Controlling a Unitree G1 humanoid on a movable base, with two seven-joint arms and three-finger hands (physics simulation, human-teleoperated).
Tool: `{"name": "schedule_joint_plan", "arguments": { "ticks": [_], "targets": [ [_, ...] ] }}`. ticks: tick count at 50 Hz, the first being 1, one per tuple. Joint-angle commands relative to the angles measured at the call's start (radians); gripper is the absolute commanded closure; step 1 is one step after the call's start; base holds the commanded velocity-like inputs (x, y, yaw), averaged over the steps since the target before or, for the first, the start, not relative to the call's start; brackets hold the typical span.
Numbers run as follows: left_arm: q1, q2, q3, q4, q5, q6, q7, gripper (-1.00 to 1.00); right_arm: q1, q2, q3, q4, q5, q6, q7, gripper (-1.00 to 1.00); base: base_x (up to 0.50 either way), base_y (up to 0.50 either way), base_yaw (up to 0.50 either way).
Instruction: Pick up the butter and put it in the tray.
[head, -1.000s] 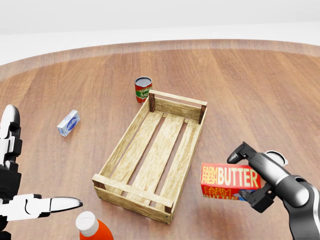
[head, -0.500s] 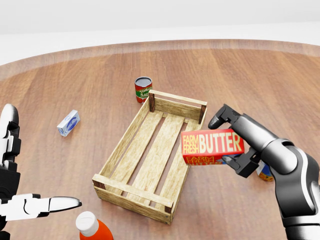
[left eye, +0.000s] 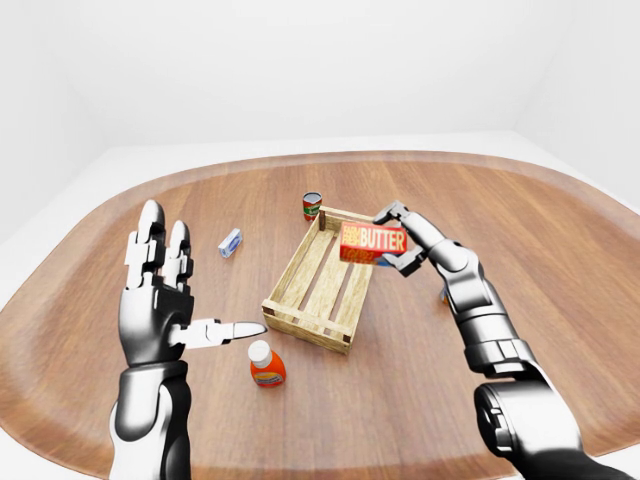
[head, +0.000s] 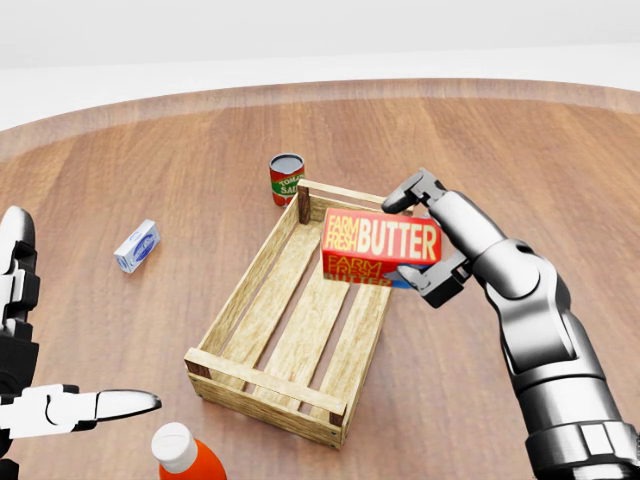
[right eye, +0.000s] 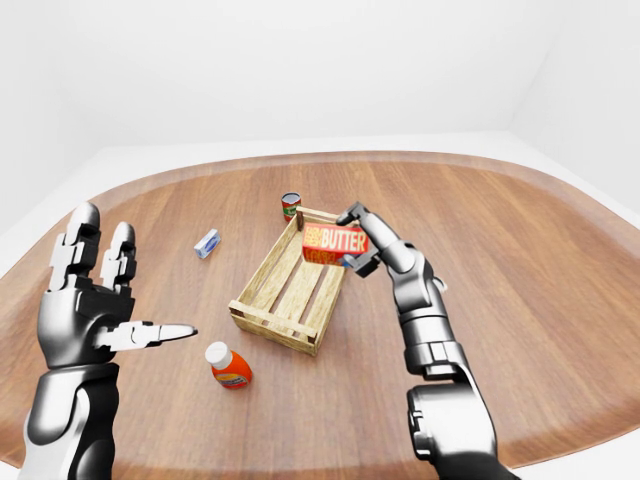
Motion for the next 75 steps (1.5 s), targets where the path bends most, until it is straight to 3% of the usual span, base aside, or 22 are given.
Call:
{"name": "schedule_joint_plan", "arguments": {
  "ticks": [1, 19, 31, 75],
  "targets": [
    [-0.003, 0.002, 0.003, 0.001, -0.004, 0.0, 0.0, -1.0, -0.131, 0.039, 0.003, 0.241, 0.115, 0.0, -0.136, 1.0, 0.0, 0.0, 0.0],
    [-0.006, 0.003, 0.005, -0.01, -0.008, 0.0, 0.002, -1.0, -0.291, 0.124, 0.039, 0.599, 0.161, 0.0, -0.23, 1.0, 0.0, 0.0, 0.0],
    [-0.003, 0.003, 0.003, -0.015, -0.006, 0.0, 0.004, -1.0, -0.349, 0.17, 0.049, 0.649, 0.131, 0.0, -0.231, 1.0, 0.0, 0.0, 0.0],
    [-0.008, 0.005, 0.017, -0.021, -0.022, 0.0, -0.003, -1.0, -0.301, 0.232, 0.023, 0.742, 0.115, 0.0, -0.268, 1.0, 0.0, 0.0, 0.0]
  ]
}}
